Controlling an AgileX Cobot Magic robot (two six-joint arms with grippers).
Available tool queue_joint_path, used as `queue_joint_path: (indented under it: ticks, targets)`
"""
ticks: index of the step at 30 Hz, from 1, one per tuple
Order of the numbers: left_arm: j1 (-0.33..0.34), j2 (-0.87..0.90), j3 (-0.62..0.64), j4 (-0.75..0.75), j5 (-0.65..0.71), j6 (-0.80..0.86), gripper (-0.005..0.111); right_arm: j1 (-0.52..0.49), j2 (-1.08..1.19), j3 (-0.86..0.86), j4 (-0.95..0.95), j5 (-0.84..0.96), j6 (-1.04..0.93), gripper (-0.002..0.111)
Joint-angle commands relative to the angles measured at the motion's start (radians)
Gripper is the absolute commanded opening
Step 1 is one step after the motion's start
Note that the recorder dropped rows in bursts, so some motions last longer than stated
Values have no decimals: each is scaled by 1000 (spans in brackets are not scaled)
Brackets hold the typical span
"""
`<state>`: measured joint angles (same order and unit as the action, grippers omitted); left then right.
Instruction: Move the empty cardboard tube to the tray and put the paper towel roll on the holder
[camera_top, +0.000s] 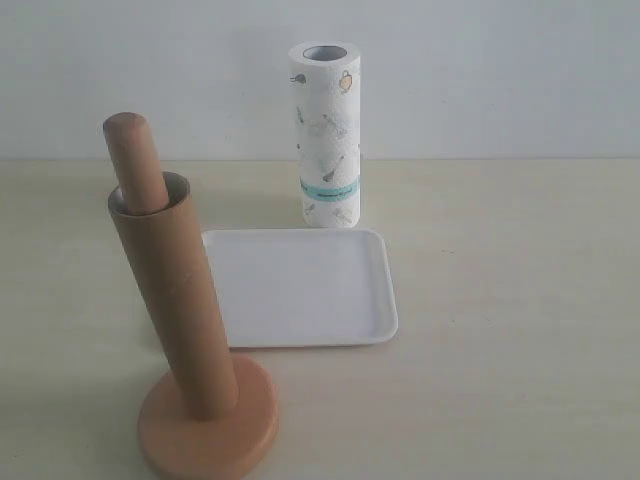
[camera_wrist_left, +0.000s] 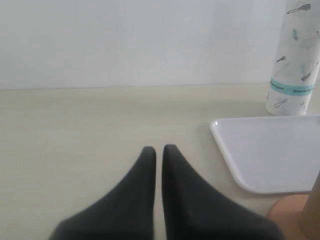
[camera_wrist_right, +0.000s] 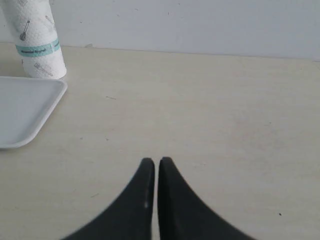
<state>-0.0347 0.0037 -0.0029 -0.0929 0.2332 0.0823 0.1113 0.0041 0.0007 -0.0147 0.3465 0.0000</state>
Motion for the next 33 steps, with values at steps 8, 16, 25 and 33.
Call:
queue_joint_path:
  ticks: [8,16,25,33]
  targets:
    - [3,-4,3,4,27,4,4,-3,-4,-1,2,-5,0,3]
    - [3,-4,3,5,59,4,4,-3,-4,-1,2,-5,0,3]
    - [3,-4,3,5,59,4,4,-3,-4,-1,2,-5,0,3]
    - [3,-4,3,5,55,4,4,-3,-4,-1,2,-5,0,3]
